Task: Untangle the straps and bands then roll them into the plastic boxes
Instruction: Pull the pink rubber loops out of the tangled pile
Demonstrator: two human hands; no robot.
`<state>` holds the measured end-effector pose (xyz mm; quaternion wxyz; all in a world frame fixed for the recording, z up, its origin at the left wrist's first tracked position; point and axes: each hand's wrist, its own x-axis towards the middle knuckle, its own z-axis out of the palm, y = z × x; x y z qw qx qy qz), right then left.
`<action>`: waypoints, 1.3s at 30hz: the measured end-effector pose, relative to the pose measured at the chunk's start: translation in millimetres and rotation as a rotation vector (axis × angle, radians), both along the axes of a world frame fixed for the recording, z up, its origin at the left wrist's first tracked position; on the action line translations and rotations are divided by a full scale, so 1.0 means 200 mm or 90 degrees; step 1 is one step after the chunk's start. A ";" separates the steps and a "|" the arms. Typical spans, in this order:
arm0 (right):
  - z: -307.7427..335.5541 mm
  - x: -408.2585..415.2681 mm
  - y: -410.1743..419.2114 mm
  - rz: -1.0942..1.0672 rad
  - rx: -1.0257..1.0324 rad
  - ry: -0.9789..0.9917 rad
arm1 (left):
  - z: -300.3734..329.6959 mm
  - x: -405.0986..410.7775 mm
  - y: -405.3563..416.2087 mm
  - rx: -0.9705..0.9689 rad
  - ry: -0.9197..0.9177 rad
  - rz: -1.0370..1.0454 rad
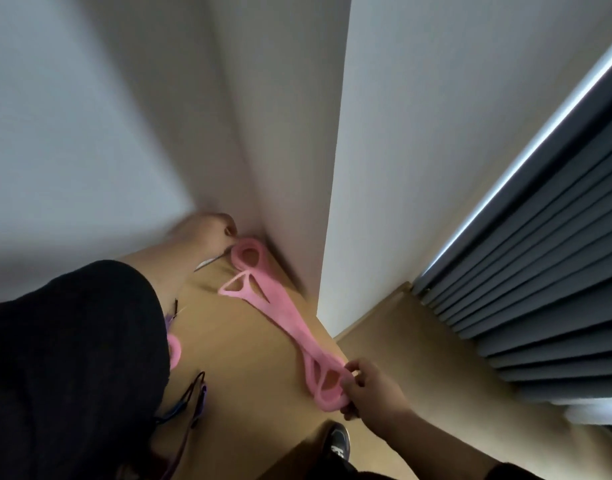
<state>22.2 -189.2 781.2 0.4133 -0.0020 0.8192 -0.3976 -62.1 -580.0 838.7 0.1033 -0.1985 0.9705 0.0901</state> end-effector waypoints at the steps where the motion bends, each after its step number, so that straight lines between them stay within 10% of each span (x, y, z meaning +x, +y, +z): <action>1: -0.01 -0.01 0.00 0.006 0.006 -0.003 | -0.07 -0.01 0.00 -0.009 -0.034 0.011; 6: -0.06 -0.03 0.01 -0.005 -0.008 -0.053 | -0.35 -0.02 0.09 -0.029 -0.131 0.018; 12: -0.06 -0.08 0.00 0.005 -0.005 -0.049 | -0.30 0.15 0.13 0.069 0.031 -0.080; 21: 0.02 -0.14 -0.03 0.058 0.038 -0.039 | -0.41 0.57 0.11 0.036 -0.224 -0.234; 33: 0.11 -0.14 -0.09 0.048 -0.027 -0.088 | 0.06 0.19 -0.07 0.040 0.027 -0.050; 39: 0.08 -0.14 -0.13 0.061 -0.027 -0.053 | 0.18 -0.07 -0.14 -0.001 -0.036 -0.103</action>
